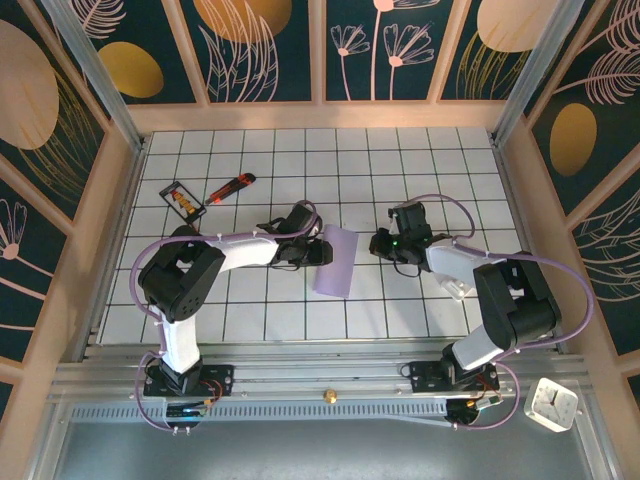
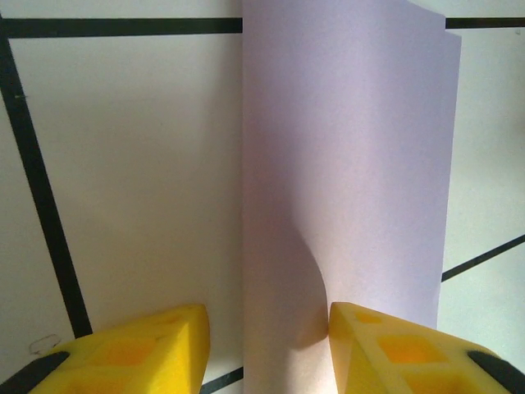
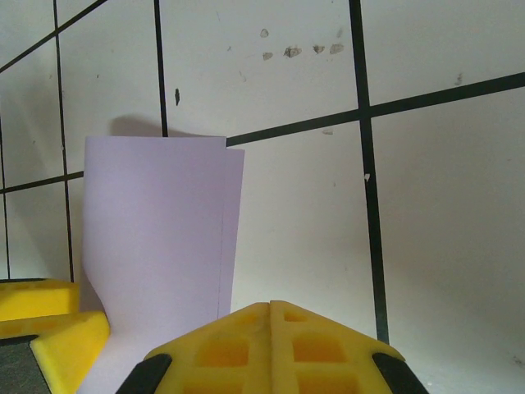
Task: Fold a paper plane with a square sheet of paper (pick it up from the middle)
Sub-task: Hold the square sheet of paper at the center of the table.
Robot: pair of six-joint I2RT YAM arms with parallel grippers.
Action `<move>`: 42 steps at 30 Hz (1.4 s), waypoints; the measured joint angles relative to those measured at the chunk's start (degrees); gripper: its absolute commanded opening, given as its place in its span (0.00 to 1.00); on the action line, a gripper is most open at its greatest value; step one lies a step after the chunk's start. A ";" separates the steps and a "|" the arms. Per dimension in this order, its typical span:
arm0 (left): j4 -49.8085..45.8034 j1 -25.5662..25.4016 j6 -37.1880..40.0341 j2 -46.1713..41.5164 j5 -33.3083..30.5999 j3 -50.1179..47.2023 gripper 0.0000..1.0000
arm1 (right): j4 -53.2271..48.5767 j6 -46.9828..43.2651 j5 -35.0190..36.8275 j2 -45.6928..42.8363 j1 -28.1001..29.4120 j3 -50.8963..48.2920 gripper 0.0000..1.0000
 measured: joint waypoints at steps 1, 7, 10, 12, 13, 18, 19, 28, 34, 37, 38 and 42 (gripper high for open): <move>-0.02 0.00 0.02 0.04 0.00 0.00 0.45 | 0.00 0.00 -0.02 0.00 0.00 0.00 0.00; -0.24 -0.07 0.09 0.15 0.00 0.26 0.47 | 0.02 0.00 0.00 -0.07 -0.07 0.00 0.00; -0.68 -0.17 0.31 0.26 -0.13 0.52 0.47 | 0.02 0.00 0.00 -0.15 -0.07 0.00 0.00; -1.01 -0.35 0.66 0.26 -0.37 0.72 0.47 | 0.02 0.00 0.00 -0.15 -0.07 0.00 0.00; -1.09 -0.39 0.72 0.28 -0.50 0.76 0.47 | 0.02 0.00 0.00 -0.15 -0.07 0.00 0.00; -1.27 -0.61 1.33 0.37 -0.96 0.90 0.47 | 0.00 0.02 -0.02 -0.61 -0.07 -0.02 0.00; -1.29 -0.66 1.38 0.37 -1.01 0.90 0.48 | 0.00 0.02 0.00 -0.76 -0.07 -0.02 0.00; -1.66 -0.72 2.21 0.59 -1.09 1.27 0.48 | 0.00 0.02 -0.02 -1.36 -0.17 -0.11 0.00; -1.81 -0.72 2.40 0.70 -1.09 1.40 0.48 | 0.02 0.02 -0.04 -1.38 -0.17 -0.13 0.00; -1.99 -0.72 2.43 0.79 -1.07 1.53 0.49 | 0.04 0.04 -0.07 -1.64 -0.17 -0.37 0.00; -2.03 -0.72 2.43 0.85 -1.07 1.60 0.49 | 0.04 0.04 -0.07 -1.77 -0.17 -0.57 0.00; -2.60 -0.72 2.60 1.01 -1.03 2.01 0.49 | 0.04 0.04 -0.09 -1.86 -0.17 -0.85 0.00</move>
